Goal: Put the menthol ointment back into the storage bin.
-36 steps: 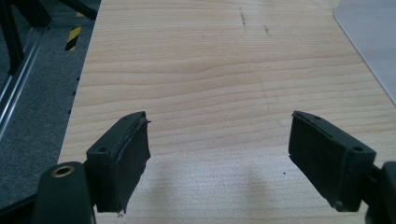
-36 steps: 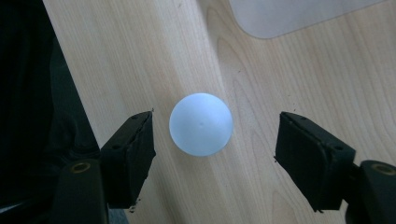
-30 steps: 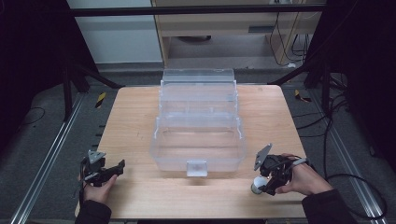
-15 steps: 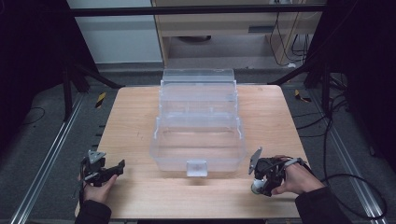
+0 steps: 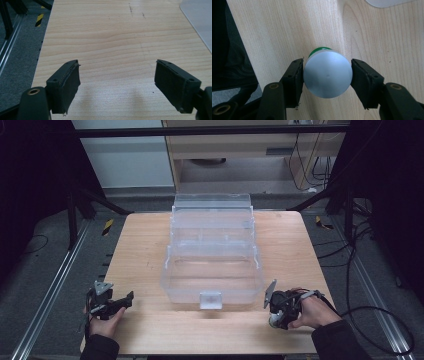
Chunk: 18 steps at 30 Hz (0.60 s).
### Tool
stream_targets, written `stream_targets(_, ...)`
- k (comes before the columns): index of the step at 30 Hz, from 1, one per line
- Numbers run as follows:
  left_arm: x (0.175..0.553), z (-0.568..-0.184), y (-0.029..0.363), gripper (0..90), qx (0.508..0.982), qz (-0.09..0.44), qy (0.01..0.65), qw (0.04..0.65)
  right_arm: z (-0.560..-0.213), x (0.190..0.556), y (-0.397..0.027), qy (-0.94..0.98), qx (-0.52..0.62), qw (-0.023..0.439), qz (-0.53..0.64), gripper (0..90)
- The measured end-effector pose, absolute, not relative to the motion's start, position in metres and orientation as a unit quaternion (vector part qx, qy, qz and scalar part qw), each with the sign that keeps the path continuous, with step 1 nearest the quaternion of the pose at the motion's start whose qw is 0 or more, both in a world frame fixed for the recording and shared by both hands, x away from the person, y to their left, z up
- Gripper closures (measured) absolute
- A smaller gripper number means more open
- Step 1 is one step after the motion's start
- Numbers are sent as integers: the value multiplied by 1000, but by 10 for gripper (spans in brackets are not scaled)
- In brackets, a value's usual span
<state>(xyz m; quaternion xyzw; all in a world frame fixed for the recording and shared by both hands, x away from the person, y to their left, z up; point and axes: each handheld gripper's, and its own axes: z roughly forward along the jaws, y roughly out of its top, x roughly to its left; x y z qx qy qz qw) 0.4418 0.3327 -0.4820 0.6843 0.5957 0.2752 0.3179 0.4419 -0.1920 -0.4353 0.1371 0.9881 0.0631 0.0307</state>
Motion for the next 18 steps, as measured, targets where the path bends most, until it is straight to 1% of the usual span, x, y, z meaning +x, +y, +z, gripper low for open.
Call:
stream_targets(7, 442, -482, 333, 198, 685, 275, 596, 317, -437, 443, -191, 989, 137, 24, 56, 498)
stream_targets(18, 442, -482, 333, 197, 685, 274, 596, 316, -434, 445, -190, 987, 152, 25, 54, 502)
